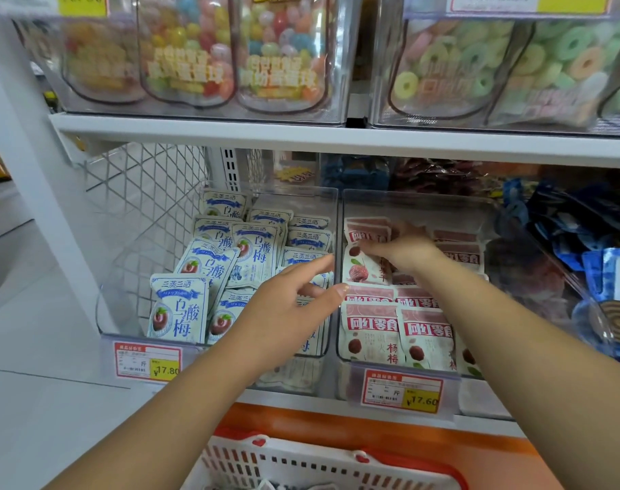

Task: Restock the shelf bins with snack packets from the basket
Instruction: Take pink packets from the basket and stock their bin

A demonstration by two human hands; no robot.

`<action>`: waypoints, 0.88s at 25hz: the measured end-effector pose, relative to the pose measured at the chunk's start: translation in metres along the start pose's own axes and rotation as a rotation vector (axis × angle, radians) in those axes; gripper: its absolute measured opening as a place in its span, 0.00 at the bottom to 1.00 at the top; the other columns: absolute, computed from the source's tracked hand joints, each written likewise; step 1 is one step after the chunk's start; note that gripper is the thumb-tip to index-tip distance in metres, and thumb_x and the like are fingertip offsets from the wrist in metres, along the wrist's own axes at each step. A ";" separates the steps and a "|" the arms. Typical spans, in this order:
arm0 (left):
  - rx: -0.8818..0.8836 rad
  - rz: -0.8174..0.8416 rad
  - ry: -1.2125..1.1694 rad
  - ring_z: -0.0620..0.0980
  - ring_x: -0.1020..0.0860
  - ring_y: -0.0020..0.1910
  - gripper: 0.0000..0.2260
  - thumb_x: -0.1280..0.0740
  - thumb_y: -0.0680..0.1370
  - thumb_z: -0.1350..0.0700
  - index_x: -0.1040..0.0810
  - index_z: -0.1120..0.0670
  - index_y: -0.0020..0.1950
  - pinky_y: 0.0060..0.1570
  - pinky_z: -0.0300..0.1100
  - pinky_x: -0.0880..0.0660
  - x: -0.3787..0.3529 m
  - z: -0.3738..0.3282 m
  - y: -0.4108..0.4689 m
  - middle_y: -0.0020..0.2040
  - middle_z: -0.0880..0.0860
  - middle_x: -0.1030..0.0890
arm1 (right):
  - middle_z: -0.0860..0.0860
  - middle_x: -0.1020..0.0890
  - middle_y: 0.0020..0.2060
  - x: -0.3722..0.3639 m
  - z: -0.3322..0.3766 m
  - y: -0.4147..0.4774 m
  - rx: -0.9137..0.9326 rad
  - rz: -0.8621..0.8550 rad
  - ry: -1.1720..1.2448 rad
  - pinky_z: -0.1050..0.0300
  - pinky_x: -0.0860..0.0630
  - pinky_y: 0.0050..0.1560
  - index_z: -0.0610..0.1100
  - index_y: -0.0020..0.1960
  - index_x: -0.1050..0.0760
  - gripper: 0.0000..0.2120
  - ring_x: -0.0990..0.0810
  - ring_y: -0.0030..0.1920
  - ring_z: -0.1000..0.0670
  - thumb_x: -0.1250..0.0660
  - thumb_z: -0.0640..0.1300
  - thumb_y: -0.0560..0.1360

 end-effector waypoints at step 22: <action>-0.027 -0.007 0.022 0.27 0.27 0.56 0.23 0.35 0.76 0.40 0.32 0.36 0.71 0.60 0.37 0.32 0.001 -0.002 0.001 0.58 0.36 0.23 | 0.50 0.20 0.62 0.027 0.000 0.005 -0.075 -0.243 0.437 0.58 0.29 0.52 0.47 0.64 0.23 0.15 0.22 0.58 0.48 0.37 0.48 0.80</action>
Point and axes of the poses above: each hand's wrist, its own y-axis towards the middle knuckle, its own x-axis out of the back of the hand, z = x × y, the point moved 10 cm from there along y, towards the middle knuckle
